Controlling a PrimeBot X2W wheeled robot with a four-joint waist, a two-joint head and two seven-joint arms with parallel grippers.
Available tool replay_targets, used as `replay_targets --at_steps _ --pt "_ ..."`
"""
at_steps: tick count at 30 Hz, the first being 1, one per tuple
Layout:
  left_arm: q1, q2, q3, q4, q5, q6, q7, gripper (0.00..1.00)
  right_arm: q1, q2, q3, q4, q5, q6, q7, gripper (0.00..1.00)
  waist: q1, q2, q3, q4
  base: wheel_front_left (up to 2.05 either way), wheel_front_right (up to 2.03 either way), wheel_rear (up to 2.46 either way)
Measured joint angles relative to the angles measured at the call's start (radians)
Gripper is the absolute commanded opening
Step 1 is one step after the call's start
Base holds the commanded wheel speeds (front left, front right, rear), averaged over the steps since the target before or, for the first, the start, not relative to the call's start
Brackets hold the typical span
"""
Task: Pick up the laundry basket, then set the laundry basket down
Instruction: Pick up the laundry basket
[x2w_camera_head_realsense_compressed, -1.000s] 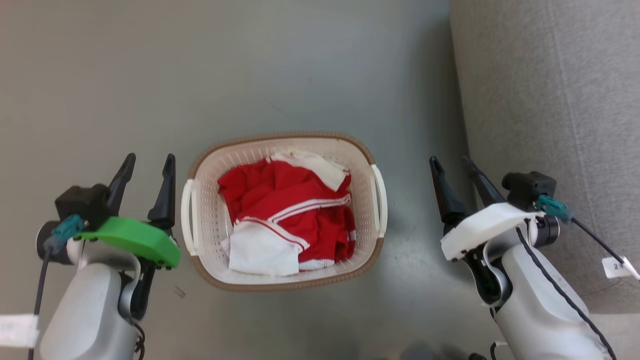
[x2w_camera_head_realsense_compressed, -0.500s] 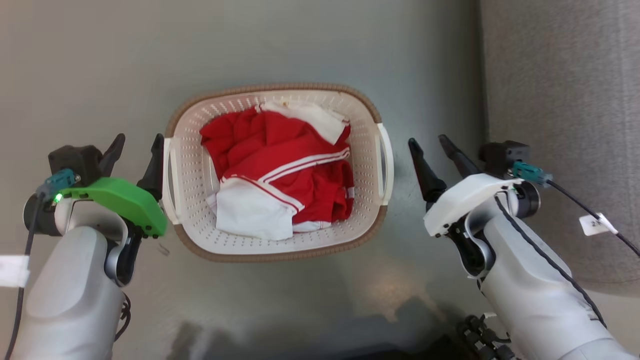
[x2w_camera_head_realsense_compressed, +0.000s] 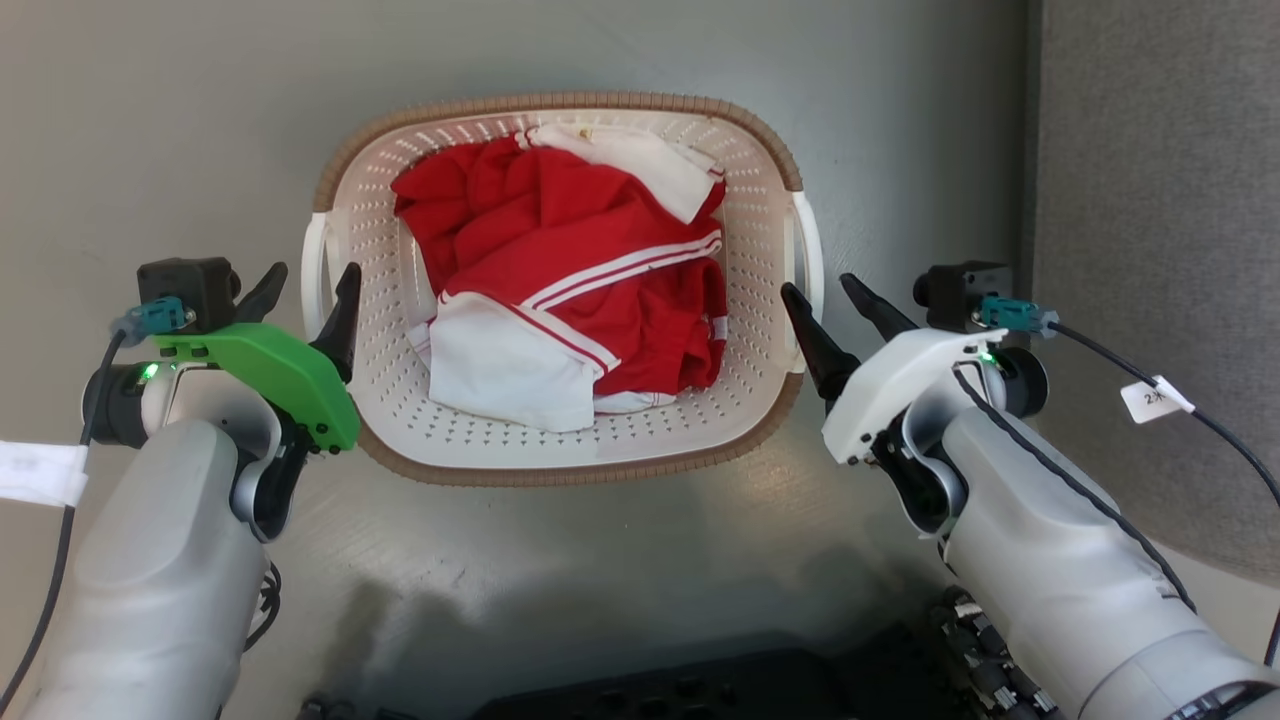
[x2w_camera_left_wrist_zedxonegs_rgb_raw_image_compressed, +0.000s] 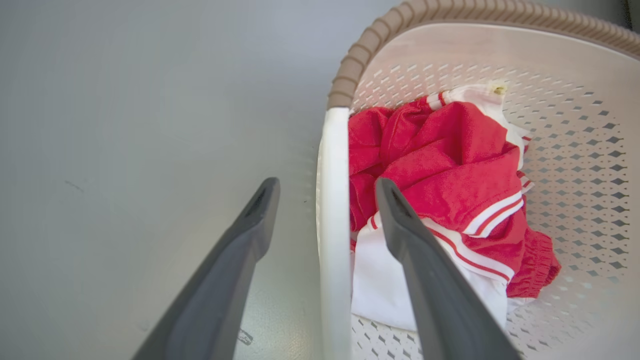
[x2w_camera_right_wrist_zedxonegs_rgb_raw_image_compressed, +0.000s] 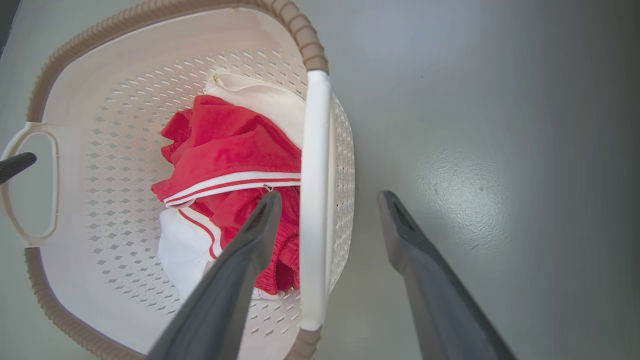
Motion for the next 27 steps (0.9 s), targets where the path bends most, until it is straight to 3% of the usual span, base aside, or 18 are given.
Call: replay_targets --at_steps 14,16,17,18,20,21,22,23,27 --pt "-0.059 0.002 -0.081 0.076 -0.07 0.0 0.033 1.0 -0.093 -0.002 0.089 0.051 0.094 -0.01 0.011 1.0 0.0 0.0 0.078 0.002 0.0 0.0 0.0" --pt "-0.073 0.002 -0.089 0.081 -0.076 0.0 0.033 1.0 -0.108 -0.002 0.1 0.055 0.104 -0.01 0.011 0.97 0.0 0.0 0.082 0.004 0.0 0.0 0.0" --pt "-0.079 0.003 -0.094 0.082 -0.079 0.0 0.032 1.0 -0.117 -0.002 0.107 0.057 0.113 -0.01 0.011 0.78 0.0 0.0 0.083 0.005 0.0 0.0 0.0" --pt "-0.083 0.003 -0.099 0.084 -0.082 0.0 0.032 1.0 -0.123 -0.002 0.114 0.058 0.12 -0.01 0.011 0.74 0.0 0.0 0.084 0.005 0.0 0.0 0.0" --pt "-0.085 0.003 -0.107 0.087 -0.09 0.0 0.032 0.73 -0.134 -0.002 0.124 0.062 0.128 -0.011 0.011 0.49 -0.0001 0.0 0.086 0.005 0.0 0.0 0.0" --pt "-0.086 0.003 -0.111 0.092 -0.097 0.0 0.032 0.47 -0.138 -0.002 0.129 0.064 0.133 -0.011 0.011 0.34 -0.0001 0.0 0.087 0.006 0.0 0.0 0.0" --pt "-0.087 0.003 -0.115 0.096 -0.104 0.0 0.031 0.19 -0.141 -0.002 0.134 0.066 0.138 -0.011 0.011 0.03 -0.0001 0.0 0.087 0.005 0.0 0.0 0.0" --pt "-0.088 0.003 -0.119 0.1 -0.114 0.0 0.029 0.0 -0.143 -0.002 0.14 0.069 0.142 -0.016 0.011 0.0 -0.0001 0.0 0.087 0.005 0.0 0.0 0.0" --pt "-0.098 -0.013 -0.139 0.109 -0.138 -0.003 0.025 0.0 -0.155 -0.001 0.157 0.08 0.157 -0.026 0.009 0.0 -0.0001 0.0 0.087 0.005 0.0 0.0 0.0"
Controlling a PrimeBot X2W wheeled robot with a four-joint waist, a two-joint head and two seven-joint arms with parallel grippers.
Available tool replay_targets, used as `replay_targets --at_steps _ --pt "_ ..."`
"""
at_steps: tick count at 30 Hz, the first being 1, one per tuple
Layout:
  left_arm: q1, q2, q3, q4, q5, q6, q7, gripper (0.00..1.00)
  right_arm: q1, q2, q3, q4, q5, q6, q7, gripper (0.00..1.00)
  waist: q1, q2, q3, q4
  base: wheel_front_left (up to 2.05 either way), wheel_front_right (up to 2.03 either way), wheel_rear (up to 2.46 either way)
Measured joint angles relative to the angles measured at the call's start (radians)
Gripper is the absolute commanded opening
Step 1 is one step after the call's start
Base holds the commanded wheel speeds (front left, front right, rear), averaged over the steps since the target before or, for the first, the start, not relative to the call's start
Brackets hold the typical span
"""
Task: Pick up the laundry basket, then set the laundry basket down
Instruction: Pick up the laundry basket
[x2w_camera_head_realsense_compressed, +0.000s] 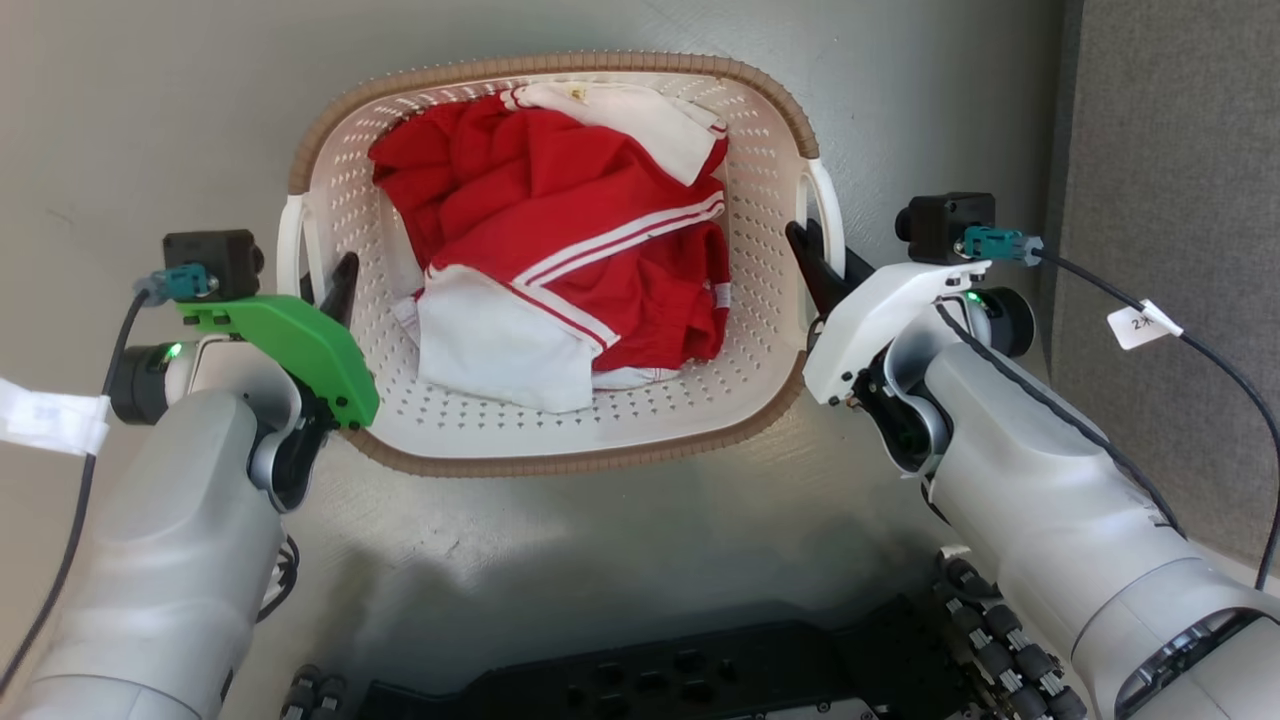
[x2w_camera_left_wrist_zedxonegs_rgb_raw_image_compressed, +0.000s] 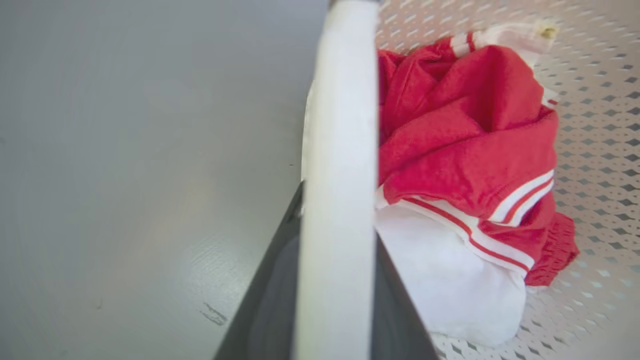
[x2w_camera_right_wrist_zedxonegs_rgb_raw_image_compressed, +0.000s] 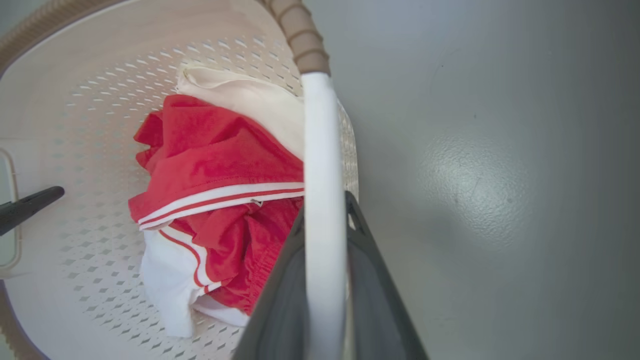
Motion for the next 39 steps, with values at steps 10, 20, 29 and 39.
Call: replay_targets --at_steps 10,20,29,39 --pt "-0.008 0.004 -0.046 0.034 -0.049 0.0 -0.019 0.0 -0.003 0.003 0.047 0.028 0.048 0.0 -0.015 0.0 0.0 0.0 -0.035 -0.005 0.0 0.0 0.0" --pt "-0.004 -0.003 -0.092 0.079 -0.088 0.0 -0.027 0.0 -0.003 0.006 0.098 0.061 0.094 0.009 -0.017 0.0 0.0 0.0 -0.137 -0.013 0.0 0.0 0.0" --pt "0.026 -0.02 -0.121 0.113 -0.137 0.0 0.0 0.0 -0.002 0.005 0.144 0.1 0.139 0.017 0.038 0.0 0.0 0.0 -0.258 -0.022 0.0 0.0 0.0" --pt "0.072 -0.031 -0.137 0.146 -0.197 0.0 0.037 0.0 0.015 0.011 0.184 0.136 0.173 0.023 0.099 0.0 0.0 0.0 -0.4 -0.031 0.0 0.0 0.0"
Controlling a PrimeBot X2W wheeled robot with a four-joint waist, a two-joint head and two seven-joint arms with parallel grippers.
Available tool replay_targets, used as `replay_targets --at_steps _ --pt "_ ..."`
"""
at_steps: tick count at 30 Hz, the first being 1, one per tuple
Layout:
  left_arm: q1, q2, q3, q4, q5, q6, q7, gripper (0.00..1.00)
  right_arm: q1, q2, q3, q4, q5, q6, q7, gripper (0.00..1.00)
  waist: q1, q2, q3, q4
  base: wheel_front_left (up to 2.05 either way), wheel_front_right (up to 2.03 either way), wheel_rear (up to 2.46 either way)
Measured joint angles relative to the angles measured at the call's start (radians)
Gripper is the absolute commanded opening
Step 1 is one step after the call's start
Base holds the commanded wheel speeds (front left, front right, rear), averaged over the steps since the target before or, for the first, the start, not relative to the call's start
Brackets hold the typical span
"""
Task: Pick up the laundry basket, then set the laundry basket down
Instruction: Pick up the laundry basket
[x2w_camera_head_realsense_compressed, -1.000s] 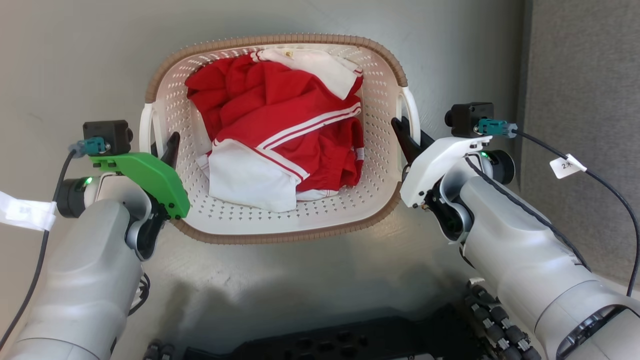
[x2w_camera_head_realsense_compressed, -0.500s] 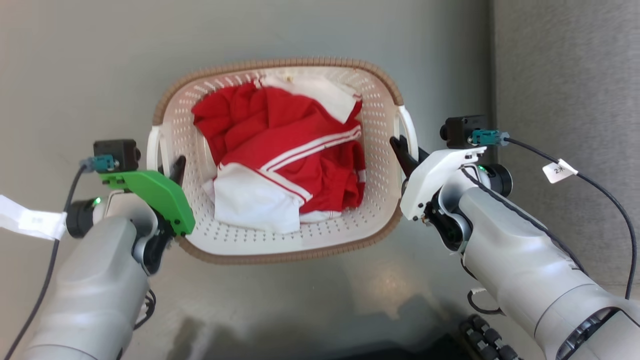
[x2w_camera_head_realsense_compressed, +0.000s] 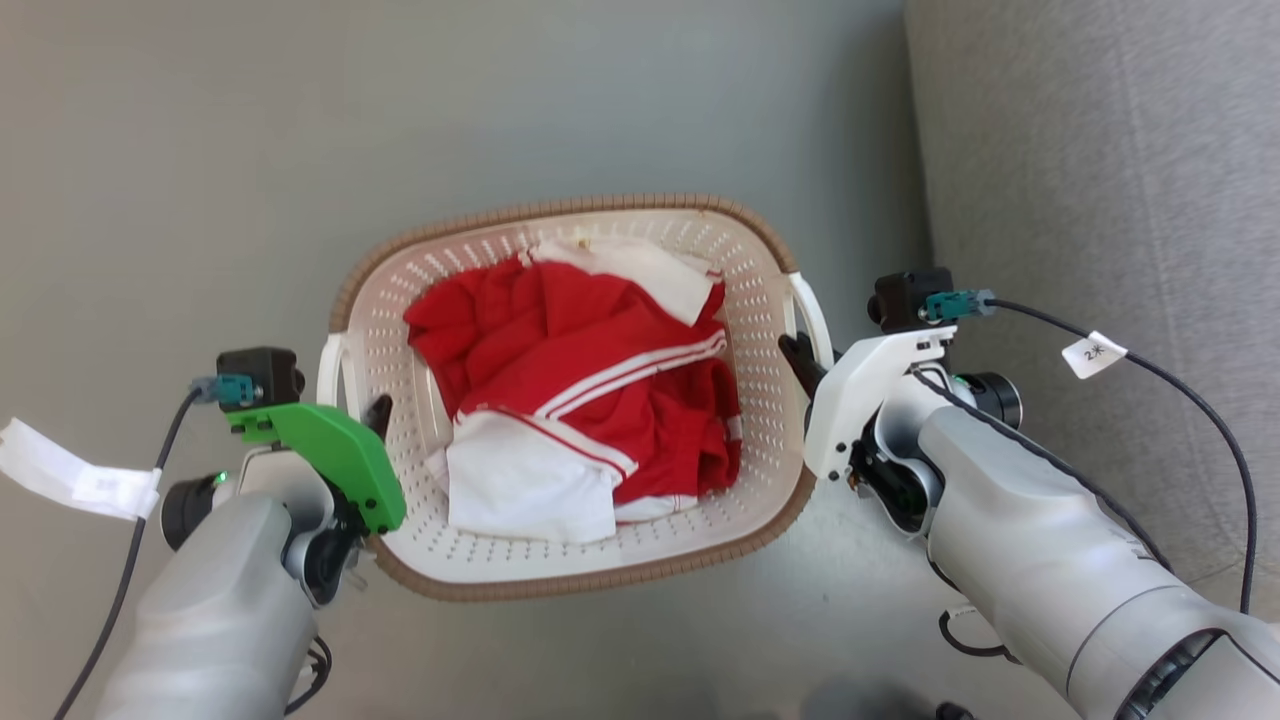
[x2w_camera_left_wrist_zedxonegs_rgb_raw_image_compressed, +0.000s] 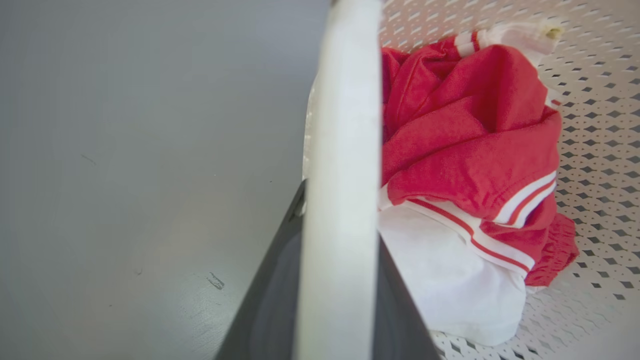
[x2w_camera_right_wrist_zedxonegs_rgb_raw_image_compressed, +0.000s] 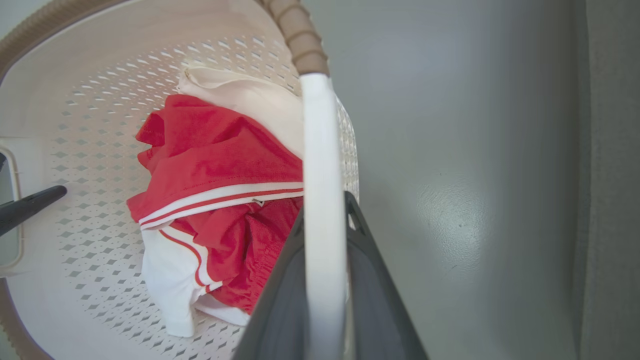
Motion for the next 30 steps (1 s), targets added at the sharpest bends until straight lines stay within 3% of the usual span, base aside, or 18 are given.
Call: replay_targets --at_steps 30 --pt "0.228 -0.071 -0.078 0.111 -0.116 0.0 0.173 0.0 0.213 0.007 0.105 0.087 0.106 0.022 0.225 0.0 -0.0001 0.0 -0.441 -0.011 0.0 0.0 0.0"
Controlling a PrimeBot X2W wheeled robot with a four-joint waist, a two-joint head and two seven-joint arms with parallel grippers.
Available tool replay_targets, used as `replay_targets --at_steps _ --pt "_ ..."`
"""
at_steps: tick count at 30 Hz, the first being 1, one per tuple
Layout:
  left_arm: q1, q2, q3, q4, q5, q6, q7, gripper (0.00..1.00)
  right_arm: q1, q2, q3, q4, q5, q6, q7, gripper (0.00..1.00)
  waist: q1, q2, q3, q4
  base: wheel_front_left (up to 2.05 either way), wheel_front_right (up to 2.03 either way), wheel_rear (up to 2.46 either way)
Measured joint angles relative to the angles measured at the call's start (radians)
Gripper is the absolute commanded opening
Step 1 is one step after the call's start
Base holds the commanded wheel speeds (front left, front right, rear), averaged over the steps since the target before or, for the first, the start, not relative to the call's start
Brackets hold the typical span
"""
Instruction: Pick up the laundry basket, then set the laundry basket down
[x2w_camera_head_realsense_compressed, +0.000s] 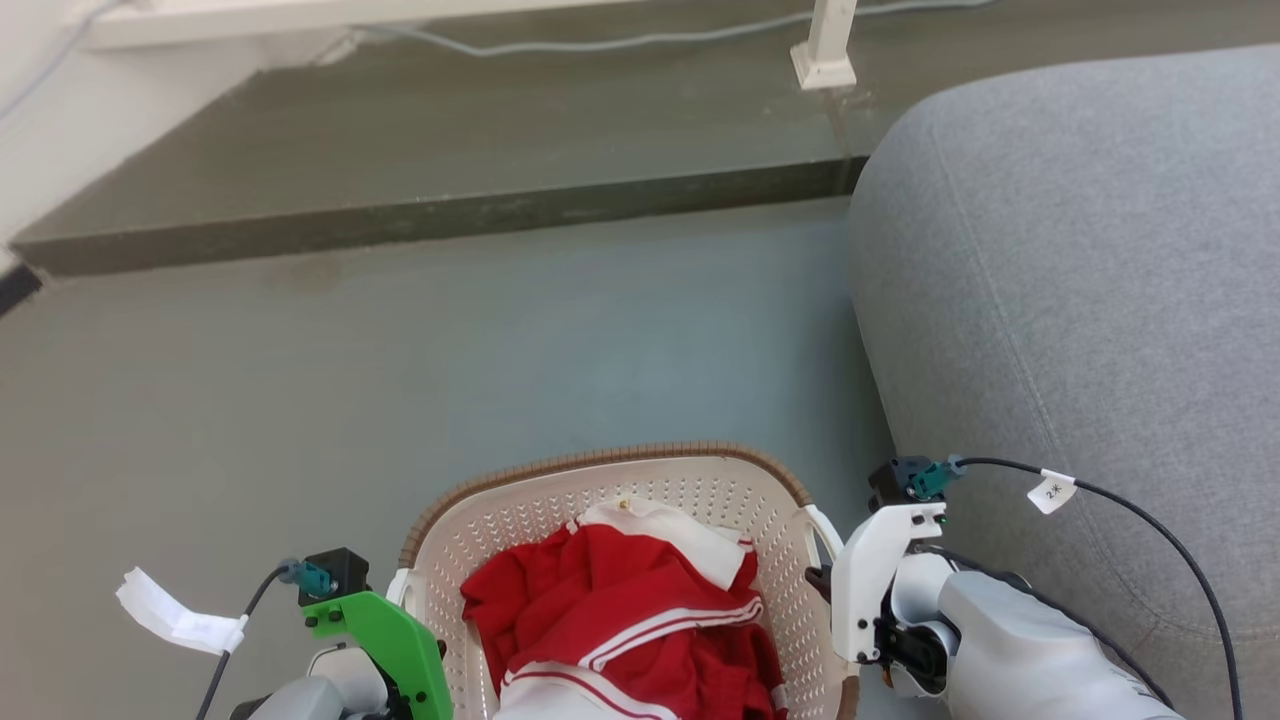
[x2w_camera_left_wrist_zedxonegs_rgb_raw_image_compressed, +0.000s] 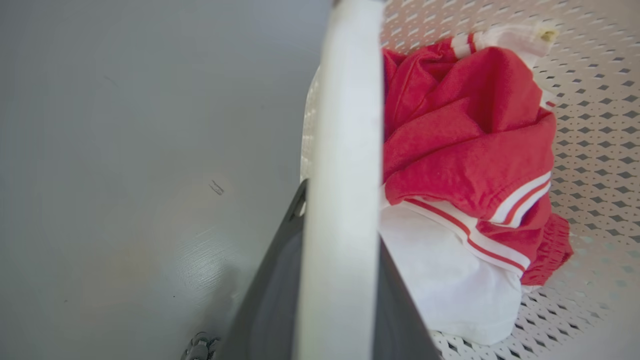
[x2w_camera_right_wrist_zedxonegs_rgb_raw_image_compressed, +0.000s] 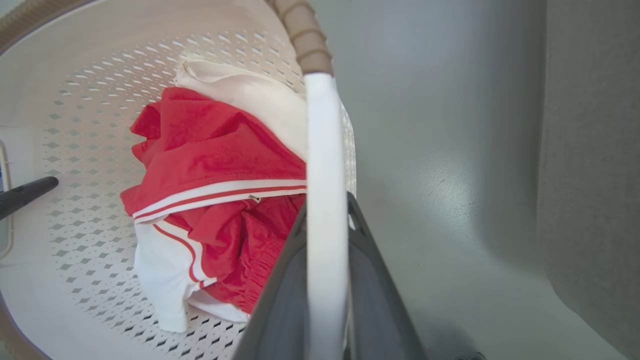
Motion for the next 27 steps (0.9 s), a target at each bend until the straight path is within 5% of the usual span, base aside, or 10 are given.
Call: replay_targets --at_steps 27 --pt "0.0 0.0 -0.012 0.001 -0.029 0.005 0.041 0.0 -0.011 -0.002 0.024 0.007 0.026 0.002 0.064 0.0 0.0 0.0 -0.064 -0.011 0.0 0.0 0.0"
